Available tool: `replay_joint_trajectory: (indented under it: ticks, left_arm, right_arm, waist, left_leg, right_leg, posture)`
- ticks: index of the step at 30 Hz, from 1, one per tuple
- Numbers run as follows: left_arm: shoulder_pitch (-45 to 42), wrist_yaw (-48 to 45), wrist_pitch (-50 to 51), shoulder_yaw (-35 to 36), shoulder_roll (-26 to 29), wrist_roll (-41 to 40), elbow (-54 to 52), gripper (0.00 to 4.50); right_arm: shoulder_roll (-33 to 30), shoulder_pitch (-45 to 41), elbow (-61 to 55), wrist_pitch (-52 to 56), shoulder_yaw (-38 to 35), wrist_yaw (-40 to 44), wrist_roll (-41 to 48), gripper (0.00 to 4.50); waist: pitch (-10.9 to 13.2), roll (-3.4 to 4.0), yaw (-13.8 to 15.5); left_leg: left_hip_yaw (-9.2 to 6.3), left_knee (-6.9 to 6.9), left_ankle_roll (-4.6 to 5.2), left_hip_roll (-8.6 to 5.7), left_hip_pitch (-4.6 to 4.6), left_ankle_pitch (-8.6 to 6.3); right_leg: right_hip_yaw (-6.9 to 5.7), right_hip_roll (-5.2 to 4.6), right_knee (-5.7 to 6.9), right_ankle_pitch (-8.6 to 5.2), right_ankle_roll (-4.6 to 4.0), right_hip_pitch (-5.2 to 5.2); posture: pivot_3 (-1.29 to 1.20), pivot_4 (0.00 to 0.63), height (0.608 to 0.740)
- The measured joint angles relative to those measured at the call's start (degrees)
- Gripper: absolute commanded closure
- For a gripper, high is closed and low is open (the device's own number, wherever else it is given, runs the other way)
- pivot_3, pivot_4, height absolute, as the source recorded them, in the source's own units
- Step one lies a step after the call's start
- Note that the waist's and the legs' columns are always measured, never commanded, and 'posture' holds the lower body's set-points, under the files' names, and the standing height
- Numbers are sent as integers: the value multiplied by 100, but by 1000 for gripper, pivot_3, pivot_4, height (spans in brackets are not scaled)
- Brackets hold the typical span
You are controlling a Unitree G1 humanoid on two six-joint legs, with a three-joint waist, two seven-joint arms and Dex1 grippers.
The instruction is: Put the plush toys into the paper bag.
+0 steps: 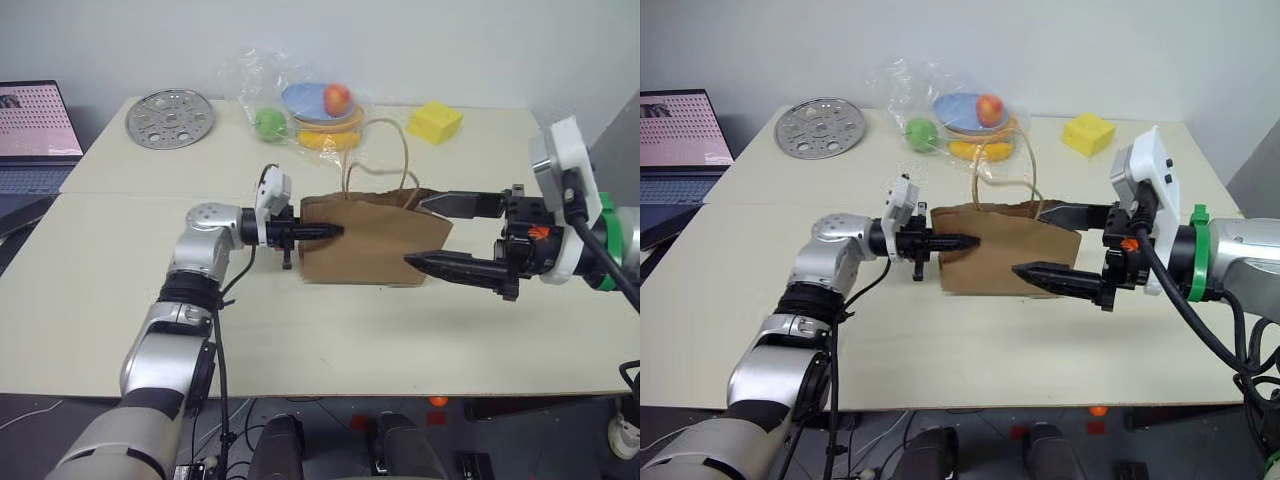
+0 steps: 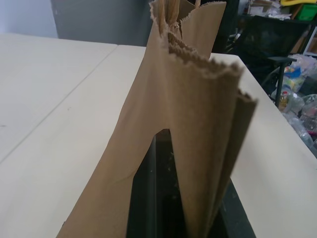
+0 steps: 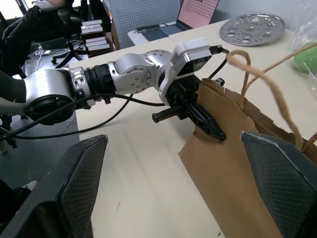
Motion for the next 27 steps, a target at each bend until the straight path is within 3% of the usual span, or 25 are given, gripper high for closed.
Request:
replay_joint_trajectory:
  ticks: [8, 13, 21, 27]
  left_arm:
    - [-41, -142, -86, 4, 49, 32, 157, 1652]
    - [-165, -283, 213, 28, 475, -3, 53, 62]
    - [754, 469, 1588, 708, 1658, -367, -2013, 23]
    - [1658, 1552, 2454, 1006, 2088, -474, -3833, 23]
  right_arm:
    - [-15, 96, 41, -172, 109, -110, 63, 0]
    - [-186, 504, 57, -265, 100, 62, -161, 0]
    - [-709, 1940, 278, -508, -987, 441, -800, 0]
    - [-280, 2986, 646, -1460, -1184, 580, -2184, 0]
  waist:
    - [0, 0, 8]
    - [0, 0, 4]
    - [1, -1, 10]
    - [0, -3, 18]
  left_leg:
    - [-5, 1, 0, -1, -3, 0]
    - [-8, -1, 0, 1, -4, 0]
    - [-27, -6, 3, 3, 0, -3]
    - [-30, 6, 2, 0, 19, -2]
  right_leg:
    - [-3, 1, 0, -1, 2, 0]
    - [-6, 2, 1, -2, 3, -1]
    - [-7, -2, 0, -9, 15, 4]
    - [-2, -10, -1, -24, 38, 28]
  posture:
    - [0, 150, 740]
    - [0, 150, 740]
    - [0, 150, 740]
    - [0, 150, 740]
